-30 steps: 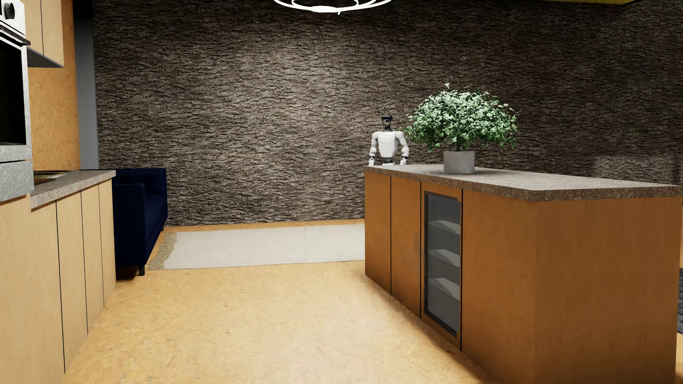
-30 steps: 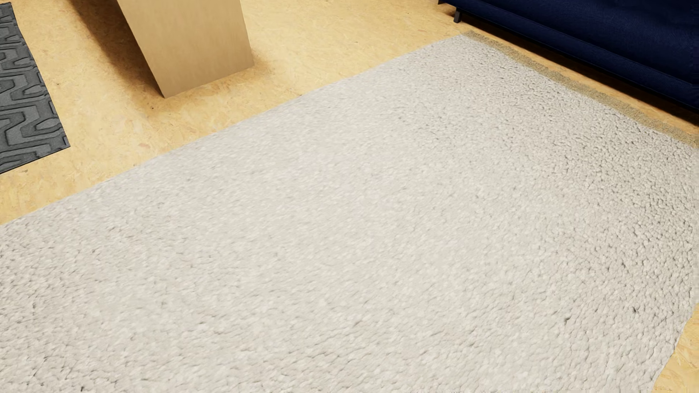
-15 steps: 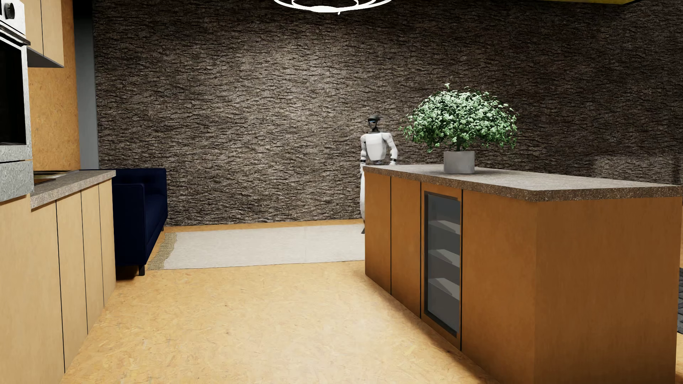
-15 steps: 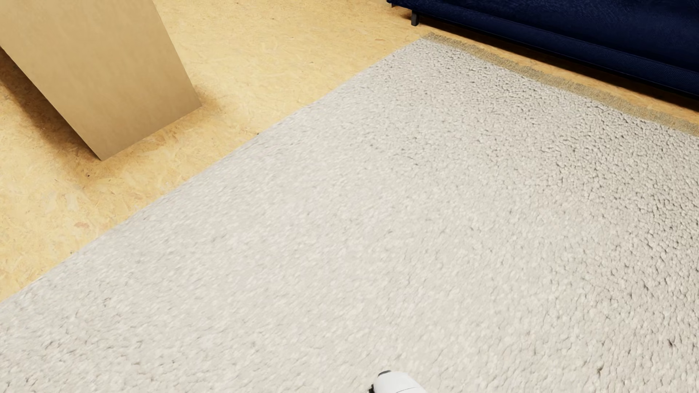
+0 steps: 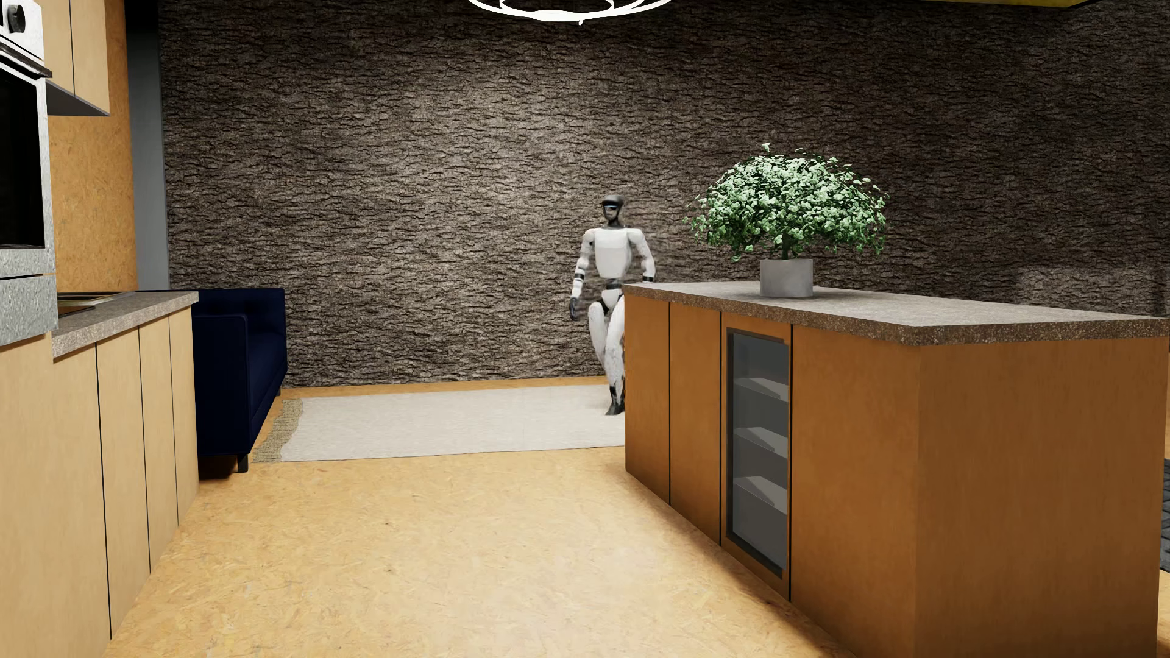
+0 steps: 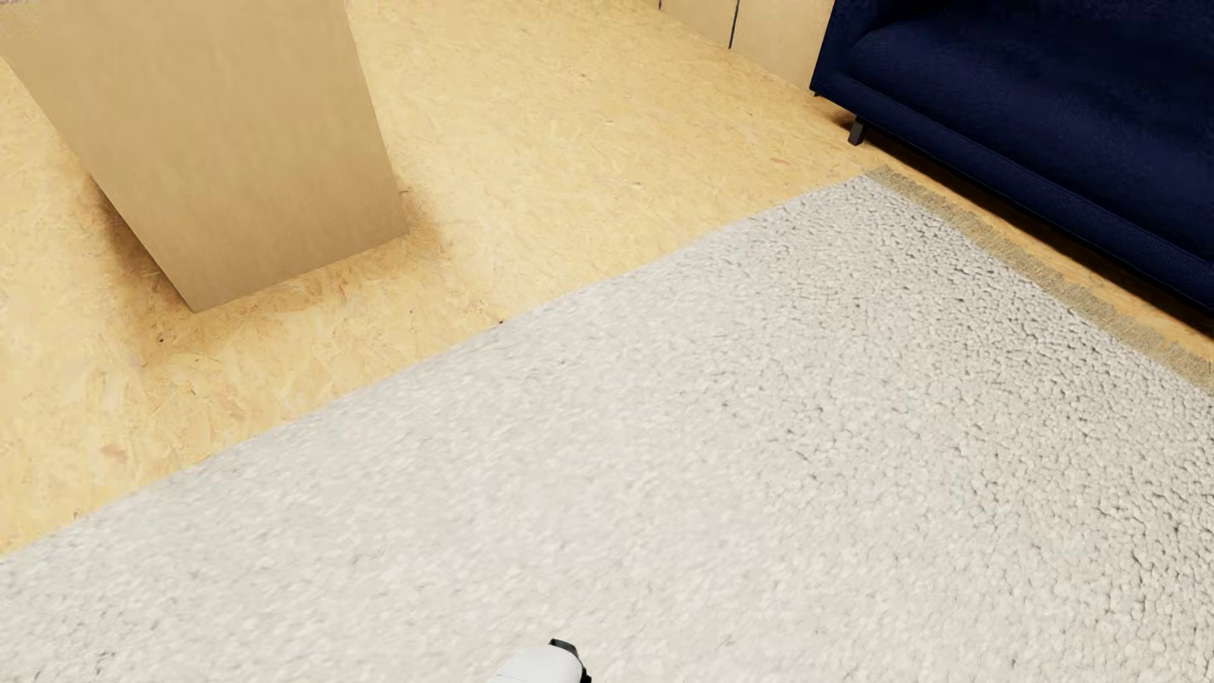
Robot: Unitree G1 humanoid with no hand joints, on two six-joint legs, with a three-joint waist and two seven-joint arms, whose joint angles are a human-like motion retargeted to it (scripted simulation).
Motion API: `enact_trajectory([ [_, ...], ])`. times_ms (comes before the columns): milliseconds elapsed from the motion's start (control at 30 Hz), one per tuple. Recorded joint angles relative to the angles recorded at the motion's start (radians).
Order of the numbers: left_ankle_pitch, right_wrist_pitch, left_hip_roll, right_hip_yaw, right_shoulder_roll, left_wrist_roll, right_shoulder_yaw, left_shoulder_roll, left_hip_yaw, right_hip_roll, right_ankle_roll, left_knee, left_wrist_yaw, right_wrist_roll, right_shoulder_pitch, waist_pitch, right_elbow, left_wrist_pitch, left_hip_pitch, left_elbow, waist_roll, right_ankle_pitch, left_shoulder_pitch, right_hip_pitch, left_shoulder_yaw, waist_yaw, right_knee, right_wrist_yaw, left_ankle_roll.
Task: Walk around the plant
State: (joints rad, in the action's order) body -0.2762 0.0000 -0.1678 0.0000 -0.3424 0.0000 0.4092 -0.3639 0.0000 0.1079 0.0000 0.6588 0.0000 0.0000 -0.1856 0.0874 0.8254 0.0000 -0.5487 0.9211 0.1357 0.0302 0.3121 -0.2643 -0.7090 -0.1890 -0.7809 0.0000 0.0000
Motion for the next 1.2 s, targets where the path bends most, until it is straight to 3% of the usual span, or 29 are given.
enact_trajectory([
  [33,0.018,0.0,-0.031,0.0,0.004,0.0,0.018,0.003,0.0,0.015,0.0,0.023,0.0,0.0,-0.018,-0.008,0.026,0.0,0.043,0.01,0.002,-0.137,-0.014,0.1,-0.003,0.034,-0.199,0.0,0.0],
  [67,0.062,0.0,-0.06,0.0,0.0,0.0,0.052,0.002,0.0,0.037,0.0,0.015,0.0,0.0,-0.028,-0.007,0.036,0.0,0.108,-0.01,0.008,-0.111,-0.023,0.218,0.018,0.071,-0.405,0.0,0.0],
  [133,0.207,0.0,-0.064,0.0,0.001,0.0,0.078,0.006,0.0,0.032,0.0,-0.069,0.0,0.0,-0.047,0.027,0.043,0.0,0.324,-0.015,-0.018,0.131,-0.078,0.394,0.046,0.178,-0.585,0.0,0.0],
  [200,0.367,0.0,-0.044,0.0,-0.004,0.0,0.079,-0.012,0.0,0.015,0.0,-0.153,0.0,0.0,-0.082,0.027,0.044,0.0,0.506,-0.072,-0.056,0.222,-0.131,0.554,0.069,0.302,-0.458,0.0,0.0],
  [333,0.651,0.0,0.0,0.0,-0.011,0.0,0.07,-0.049,0.0,0.023,0.0,-0.257,0.0,0.0,-0.132,-0.006,0.068,0.0,0.789,-0.155,-0.082,0.071,-0.247,0.696,0.154,0.417,0.191,0.0,0.0],
  [400,0.62,0.0,0.017,0.0,-0.008,0.0,0.076,-0.059,0.0,0.022,0.0,-0.237,0.0,0.0,-0.135,-0.024,0.101,0.0,0.85,-0.181,-0.09,0.07,-0.271,0.729,0.185,0.447,0.272,0.0,0.0],
  [467,0.46,0.0,0.071,0.0,-0.009,0.0,0.091,-0.043,0.0,-0.019,0.0,-0.103,0.0,0.0,-0.144,-0.03,0.142,0.0,0.896,-0.197,-0.114,0.063,-0.226,0.725,0.217,0.479,0.125,0.0,0.0],
  [533,0.185,0.0,0.129,0.0,0.004,0.0,0.069,0.007,0.0,-0.077,0.0,0.273,0.0,0.0,-0.15,-0.037,0.191,0.0,0.771,-0.134,-0.149,0.091,-0.17,0.687,0.23,0.464,-0.011,0.0,0.0],
  [600,0.182,0.0,0.143,0.0,0.006,0.0,0.077,0.022,0.0,-0.11,0.0,0.678,0.0,0.0,-0.128,-0.008,0.183,0.0,0.534,-0.1,-0.154,0.166,-0.152,0.529,0.153,0.391,0.031,0.0,0.0],
  [667,0.123,0.0,0.111,0.0,-0.005,0.0,0.085,0.032,0.0,-0.095,0.0,0.607,0.0,0.0,-0.096,0.01,0.134,0.0,0.34,-0.052,-0.119,0.18,-0.127,0.37,0.082,0.264,0.124,0.0,0.0],
  [733,-0.041,0.0,0.092,0.0,-0.022,0.0,0.075,0.027,0.0,-0.085,0.0,0.201,0.0,0.0,-0.056,0.019,0.057,0.0,0.218,-0.012,-0.096,0.2,-0.079,0.218,0.075,0.178,0.219,0.0,0.0],
  [767,0.0,0.0,0.09,0.0,-0.033,0.0,0.052,0.018,0.0,-0.084,0.0,-0.004,0.0,0.0,-0.045,0.014,0.0,0.0,0.186,-0.003,-0.089,0.215,-0.059,0.158,0.067,0.151,0.25,0.0,0.0],
  [833,0.389,0.0,0.078,0.0,-0.053,0.0,-0.005,0.005,0.0,-0.069,0.0,-0.186,0.0,0.0,-0.026,-0.002,-0.071,0.0,0.148,0.013,-0.078,0.253,-0.027,0.073,0.034,0.115,0.253,0.0,0.0],
  [867,0.367,0.0,0.069,0.0,-0.057,0.0,-0.03,-0.009,0.0,-0.066,0.0,-0.179,0.0,0.0,-0.031,-0.005,-0.083,0.0,0.127,-0.001,-0.07,0.251,-0.009,0.041,0.01,0.103,0.23,0.0,0.0],
  [900,0.235,0.0,0.052,0.0,-0.053,0.0,-0.058,-0.014,0.0,-0.06,0.0,-0.136,0.0,0.0,-0.046,-0.011,-0.083,0.0,0.119,0.001,-0.062,0.206,0.008,0.021,0.005,0.096,0.18,0.0,0.0],
  [967,0.083,0.0,-0.02,0.0,-0.036,0.0,-0.076,-0.013,0.0,0.002,0.0,-0.046,0.0,0.0,-0.082,-0.027,-0.034,0.0,0.154,0.017,-0.024,-0.028,0.03,0.122,0.003,0.127,-0.146,0.0,0.0],
  [1000,0.112,0.0,-0.045,0.0,-0.033,0.0,-0.058,-0.014,0.0,0.015,0.0,-0.018,0.0,0.0,-0.092,-0.022,0.003,0.0,0.209,0.027,-0.018,-0.05,0.024,0.225,-0.004,0.164,-0.364,0.0,0.0],
  [1067,0.247,0.0,-0.058,0.0,-0.022,0.0,-0.002,-0.021,0.0,0.024,0.0,-0.08,0.0,0.0,-0.092,0.017,0.052,0.0,0.401,0.009,-0.005,0.155,-0.007,0.419,0.004,0.227,-0.517,0.0,0.0],
  [1133,0.377,0.0,-0.039,0.0,-0.023,0.0,0.037,-0.033,0.0,0.004,0.0,-0.139,0.0,0.0,-0.12,0.028,0.073,0.0,0.567,-0.004,-0.035,0.21,-0.062,0.538,0.015,0.339,-0.271,0.0,0.0],
  [1200,0.522,0.0,-0.019,0.0,-0.036,0.0,0.023,-0.04,0.0,0.002,0.0,-0.205,0.0,0.0,-0.163,0.012,0.068,0.0,0.695,-0.055,-0.067,0.155,-0.106,0.629,0.08,0.403,0.083,0.0,0.0],
])
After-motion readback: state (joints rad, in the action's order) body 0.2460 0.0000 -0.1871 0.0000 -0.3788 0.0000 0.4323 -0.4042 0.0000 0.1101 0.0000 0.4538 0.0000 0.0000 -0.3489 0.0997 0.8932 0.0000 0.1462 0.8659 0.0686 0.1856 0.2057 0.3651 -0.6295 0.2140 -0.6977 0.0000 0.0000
